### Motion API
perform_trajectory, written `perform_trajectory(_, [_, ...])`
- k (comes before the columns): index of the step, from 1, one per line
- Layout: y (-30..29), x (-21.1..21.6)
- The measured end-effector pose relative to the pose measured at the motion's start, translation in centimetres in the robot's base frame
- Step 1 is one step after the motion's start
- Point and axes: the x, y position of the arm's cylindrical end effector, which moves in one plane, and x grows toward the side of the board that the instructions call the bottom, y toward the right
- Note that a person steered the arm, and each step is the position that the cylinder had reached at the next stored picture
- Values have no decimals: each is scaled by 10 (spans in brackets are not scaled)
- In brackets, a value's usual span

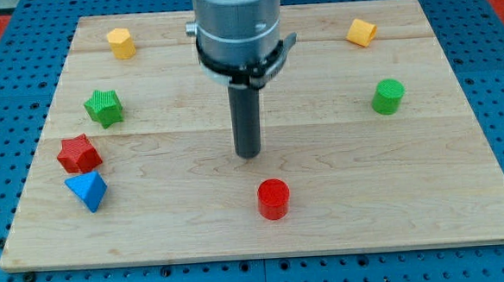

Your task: Move your arm towards the red star

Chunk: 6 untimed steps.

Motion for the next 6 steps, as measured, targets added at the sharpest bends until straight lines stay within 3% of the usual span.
perform_trajectory(1, [-2, 49])
perform_trajectory(2, [-49, 83])
perform_trajectory(3, [-148, 90])
perform_trajectory(4, [-245, 85])
perform_trajectory(5, [-287, 29])
perform_trajectory(6, [-264, -6])
